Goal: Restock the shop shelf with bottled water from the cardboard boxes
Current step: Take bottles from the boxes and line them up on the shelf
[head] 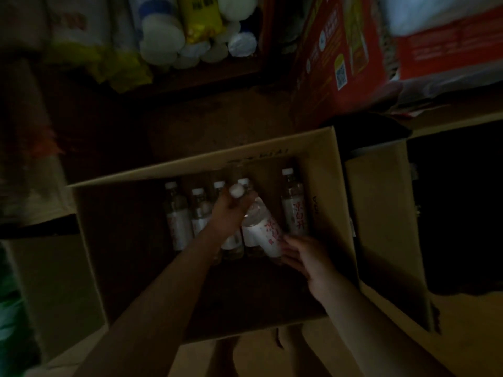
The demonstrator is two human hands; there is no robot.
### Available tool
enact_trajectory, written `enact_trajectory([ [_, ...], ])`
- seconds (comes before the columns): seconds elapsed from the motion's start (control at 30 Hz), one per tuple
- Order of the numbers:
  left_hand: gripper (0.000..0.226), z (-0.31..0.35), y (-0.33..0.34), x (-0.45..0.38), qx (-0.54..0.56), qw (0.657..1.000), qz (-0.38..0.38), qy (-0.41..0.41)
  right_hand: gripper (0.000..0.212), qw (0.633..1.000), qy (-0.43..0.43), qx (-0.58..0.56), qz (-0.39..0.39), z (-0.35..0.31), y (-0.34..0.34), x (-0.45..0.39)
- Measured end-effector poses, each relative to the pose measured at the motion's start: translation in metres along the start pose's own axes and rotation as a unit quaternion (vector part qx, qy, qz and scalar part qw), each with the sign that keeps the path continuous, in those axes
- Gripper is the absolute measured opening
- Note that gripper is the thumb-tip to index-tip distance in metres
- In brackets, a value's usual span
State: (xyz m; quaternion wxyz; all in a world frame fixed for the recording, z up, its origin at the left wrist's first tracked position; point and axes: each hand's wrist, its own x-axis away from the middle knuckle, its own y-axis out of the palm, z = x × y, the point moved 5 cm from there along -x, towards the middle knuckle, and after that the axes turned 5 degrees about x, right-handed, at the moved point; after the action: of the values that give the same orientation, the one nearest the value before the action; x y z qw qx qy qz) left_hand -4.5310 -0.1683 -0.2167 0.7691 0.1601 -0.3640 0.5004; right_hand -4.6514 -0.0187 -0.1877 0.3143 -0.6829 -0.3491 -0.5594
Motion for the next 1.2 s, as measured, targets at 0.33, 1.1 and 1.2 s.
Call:
enact_trajectory([
  [0.33, 0.025, 0.198, -0.056, 0.155, 0.061, 0.986, -0.154, 0.030, 0.071, 0.937, -0.095, 0.188, -0.278, -0.067, 0.015, 0.168],
  [1.1, 0.059, 0.630, 0.149, 0.541, -0.107, 0.877, -0.414, 0.221, 0.073, 0.885, -0.457, -0.071, -0.059, -0.164, -0.181, 0.674],
  [1.2, 0.037, 0.644, 0.217, 0.607, -0.134, 0.833, -0.470, 0.259, 0.079, 0.871, -0.480, -0.102, 0.001, -0.140, -0.248, 0.712],
])
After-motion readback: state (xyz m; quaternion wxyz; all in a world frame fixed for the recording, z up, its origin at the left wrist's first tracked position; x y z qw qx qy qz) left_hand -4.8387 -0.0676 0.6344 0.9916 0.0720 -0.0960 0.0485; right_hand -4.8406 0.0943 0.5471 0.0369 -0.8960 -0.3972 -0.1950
